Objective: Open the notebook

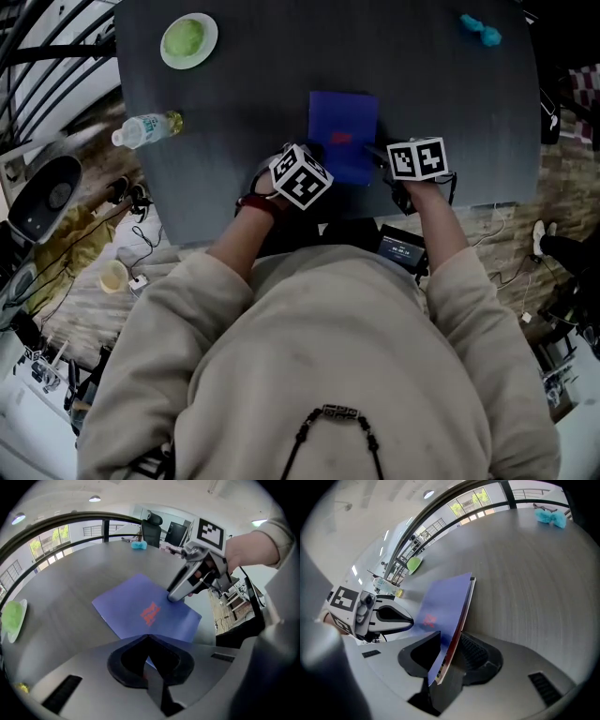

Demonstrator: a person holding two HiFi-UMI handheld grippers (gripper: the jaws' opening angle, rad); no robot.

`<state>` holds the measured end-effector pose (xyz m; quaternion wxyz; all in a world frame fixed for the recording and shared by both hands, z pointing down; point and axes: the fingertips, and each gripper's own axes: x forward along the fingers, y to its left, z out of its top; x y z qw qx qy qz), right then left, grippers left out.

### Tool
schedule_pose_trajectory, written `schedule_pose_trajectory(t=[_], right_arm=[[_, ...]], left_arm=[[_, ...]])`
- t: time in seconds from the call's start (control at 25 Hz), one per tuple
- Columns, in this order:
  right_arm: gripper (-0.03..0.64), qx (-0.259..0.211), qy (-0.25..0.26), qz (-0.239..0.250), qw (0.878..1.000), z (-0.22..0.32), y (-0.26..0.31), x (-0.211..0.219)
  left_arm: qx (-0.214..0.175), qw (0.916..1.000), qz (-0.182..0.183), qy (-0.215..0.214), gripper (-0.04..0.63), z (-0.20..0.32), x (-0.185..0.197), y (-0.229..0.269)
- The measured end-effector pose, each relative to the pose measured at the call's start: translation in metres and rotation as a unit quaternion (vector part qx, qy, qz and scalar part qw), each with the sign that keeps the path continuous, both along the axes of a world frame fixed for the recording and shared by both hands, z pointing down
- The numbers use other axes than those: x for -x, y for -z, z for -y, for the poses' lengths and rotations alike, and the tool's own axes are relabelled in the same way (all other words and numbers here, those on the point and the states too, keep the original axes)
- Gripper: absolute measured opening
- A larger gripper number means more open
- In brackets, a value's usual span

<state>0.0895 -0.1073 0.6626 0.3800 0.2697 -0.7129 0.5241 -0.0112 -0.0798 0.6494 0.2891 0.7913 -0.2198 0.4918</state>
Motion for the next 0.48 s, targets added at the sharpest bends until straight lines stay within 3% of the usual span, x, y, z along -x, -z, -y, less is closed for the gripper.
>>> schedule_pose_trajectory(t=[0.12,0.28,0.48], right_arm=[[0.133,-0.001,0.0,0.001,1.0,0.0026,-0.0003,0.0015],[0.133,-0.002,0.005,-0.005,1.0,0.0003,0.0002,0.0012],[0.133,0.0,0.001,-0.008,1.0,0.0011,-0.0006,0.0043]], left_arm=[[0.004,0.9997,0.026,-0.001,0.0,-0.0023,0.0065,-0.012],[-0.013,0.999,0.038,-0.022,0.0,-0.0053,0.0047,-0.0131],[-0.002,0.9981,0.053,-0.032,0.0,-0.0035,0.0045,-0.0147]])
